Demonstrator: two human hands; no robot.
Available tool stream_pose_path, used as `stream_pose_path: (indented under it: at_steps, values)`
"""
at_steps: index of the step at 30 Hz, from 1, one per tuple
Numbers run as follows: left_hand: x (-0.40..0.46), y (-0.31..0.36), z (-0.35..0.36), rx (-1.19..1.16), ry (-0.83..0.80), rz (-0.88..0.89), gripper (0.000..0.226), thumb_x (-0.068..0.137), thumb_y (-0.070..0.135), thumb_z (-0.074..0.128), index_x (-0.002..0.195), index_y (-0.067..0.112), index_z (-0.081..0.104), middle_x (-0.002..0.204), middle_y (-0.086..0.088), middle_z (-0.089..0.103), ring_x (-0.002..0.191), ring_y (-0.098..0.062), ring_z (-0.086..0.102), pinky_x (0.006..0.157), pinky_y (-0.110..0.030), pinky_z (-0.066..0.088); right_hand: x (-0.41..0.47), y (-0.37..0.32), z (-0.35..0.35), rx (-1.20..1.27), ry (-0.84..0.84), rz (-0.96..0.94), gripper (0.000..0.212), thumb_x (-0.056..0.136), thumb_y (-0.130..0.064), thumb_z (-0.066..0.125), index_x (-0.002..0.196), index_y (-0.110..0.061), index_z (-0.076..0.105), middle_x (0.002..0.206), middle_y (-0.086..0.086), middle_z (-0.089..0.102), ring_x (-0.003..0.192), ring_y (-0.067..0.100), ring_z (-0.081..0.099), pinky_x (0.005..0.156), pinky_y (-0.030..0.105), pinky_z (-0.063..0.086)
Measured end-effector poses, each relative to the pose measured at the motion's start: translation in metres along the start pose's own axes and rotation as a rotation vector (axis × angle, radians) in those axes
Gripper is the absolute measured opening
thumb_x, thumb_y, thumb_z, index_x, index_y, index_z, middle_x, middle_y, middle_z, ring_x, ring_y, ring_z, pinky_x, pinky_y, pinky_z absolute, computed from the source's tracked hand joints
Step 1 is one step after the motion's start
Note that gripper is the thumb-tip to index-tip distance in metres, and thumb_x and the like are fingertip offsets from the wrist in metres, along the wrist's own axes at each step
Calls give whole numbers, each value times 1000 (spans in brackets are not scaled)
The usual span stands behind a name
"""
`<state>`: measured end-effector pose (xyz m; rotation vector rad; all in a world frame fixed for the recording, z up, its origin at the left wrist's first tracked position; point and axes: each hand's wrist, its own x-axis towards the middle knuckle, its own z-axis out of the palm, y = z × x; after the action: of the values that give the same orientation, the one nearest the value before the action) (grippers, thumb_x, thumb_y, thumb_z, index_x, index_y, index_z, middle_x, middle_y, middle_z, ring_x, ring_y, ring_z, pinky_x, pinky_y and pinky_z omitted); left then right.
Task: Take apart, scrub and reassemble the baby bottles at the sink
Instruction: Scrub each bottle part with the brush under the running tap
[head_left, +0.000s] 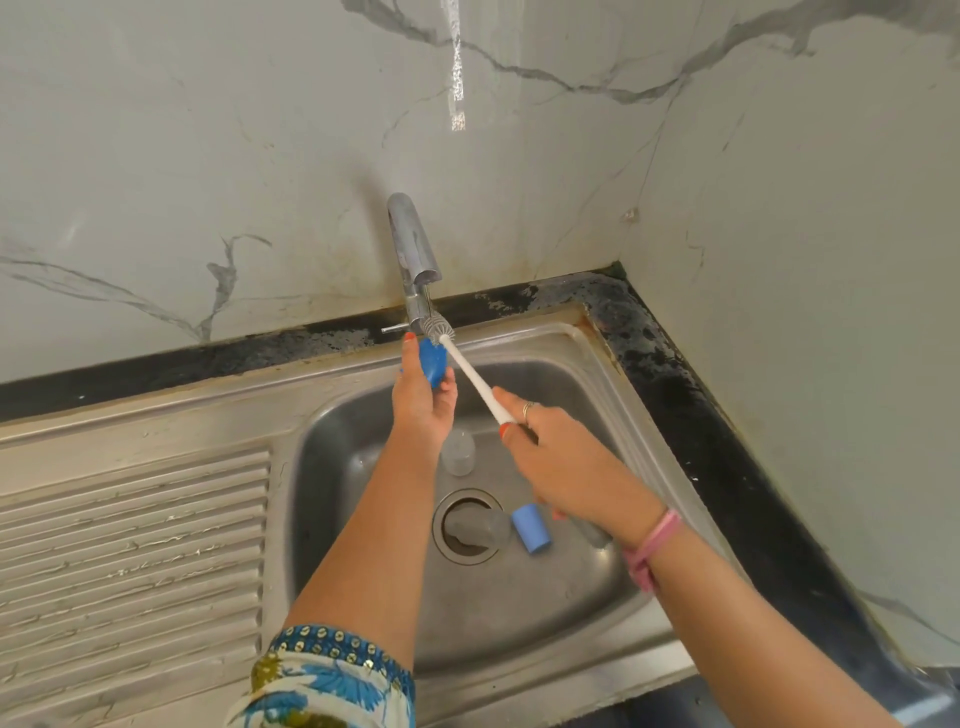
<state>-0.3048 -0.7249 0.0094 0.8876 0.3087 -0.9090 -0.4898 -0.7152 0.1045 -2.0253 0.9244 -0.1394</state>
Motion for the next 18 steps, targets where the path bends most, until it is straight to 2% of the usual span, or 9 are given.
stream_pose_path:
  at_steps: [3,5,7,9,11,13,15,18]
  values:
    - [3,7,1,-19,-2,-12,40,88,40,69,111,9,59,94,-7,59,65,-8,53,51,-14,46,-22,2,11,-125,1,-1,44,103,-31,35,146,-28,39,71,-13,46,63,15,47,64,36,53]
    - [-2,3,3,21,-48,-29,48,85,36,73,120,7,58,100,-8,58,68,-10,54,52,-15,47,-13,4,5,-84,33,26,47,103,-29,35,149,-33,32,73,-4,49,59,13,48,55,31,52]
    - [-6,-3,4,55,-83,-29,58,81,35,76,128,7,56,105,-9,56,72,-12,57,53,-16,49,-1,6,-5,23,42,49,48,103,-25,36,150,-32,30,75,-4,48,54,9,47,39,21,42]
    - [-8,-2,4,46,-63,-20,59,79,37,77,126,8,56,108,-9,57,76,-13,59,54,-16,51,-3,6,-5,19,49,23,47,103,-26,36,150,-32,32,75,-3,49,54,9,46,43,21,42]
    - [-5,3,5,38,-11,-7,50,79,39,76,115,8,59,101,-8,61,71,-11,62,55,-16,52,-19,9,7,-115,58,-10,44,102,-29,36,146,-30,39,70,-5,48,56,11,46,53,27,43]
    - [-4,6,6,83,14,4,44,81,40,73,108,8,60,94,-6,61,65,-9,61,55,-16,51,-30,12,18,-197,70,-2,40,102,-30,37,141,-26,45,63,-11,42,55,11,43,50,24,32]
    - [-4,2,7,137,3,20,35,86,37,69,106,10,59,98,-5,60,76,-11,61,58,-16,52,-22,13,16,-181,85,33,41,102,-30,36,141,-22,46,64,-13,40,55,10,41,49,23,29]
    - [-3,-2,2,161,-44,74,16,93,27,63,97,13,59,101,-4,61,90,-12,61,73,-19,55,-4,8,7,-95,58,17,47,102,-31,35,148,-34,33,73,-4,52,60,12,52,45,25,46]
